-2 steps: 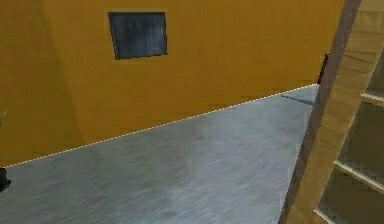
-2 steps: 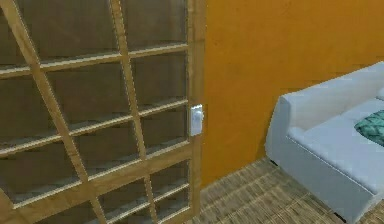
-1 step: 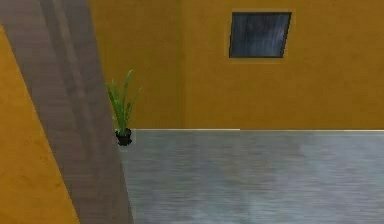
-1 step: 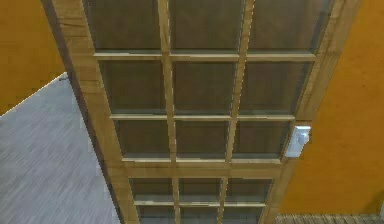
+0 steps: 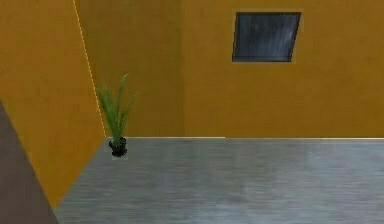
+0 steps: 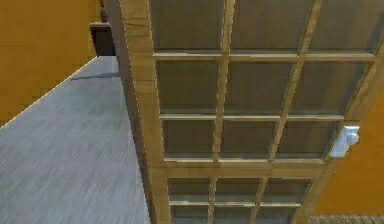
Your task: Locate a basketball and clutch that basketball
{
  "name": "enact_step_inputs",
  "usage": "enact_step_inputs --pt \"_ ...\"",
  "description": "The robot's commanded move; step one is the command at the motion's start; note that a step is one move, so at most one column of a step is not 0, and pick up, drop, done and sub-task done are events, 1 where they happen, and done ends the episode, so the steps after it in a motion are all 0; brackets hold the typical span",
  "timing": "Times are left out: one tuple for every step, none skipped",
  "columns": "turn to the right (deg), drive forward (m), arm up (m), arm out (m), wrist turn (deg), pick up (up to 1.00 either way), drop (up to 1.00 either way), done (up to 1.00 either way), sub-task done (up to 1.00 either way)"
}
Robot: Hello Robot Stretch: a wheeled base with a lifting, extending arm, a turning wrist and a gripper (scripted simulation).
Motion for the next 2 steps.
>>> enact_step_inputs --pt "42.0 0.00 0.00 0.00 0.0 0.00 0.00 0.00 0.00" --pt "0.0 0.50 0.00 0.00 0.0 0.00 0.00 0.00 0.00"
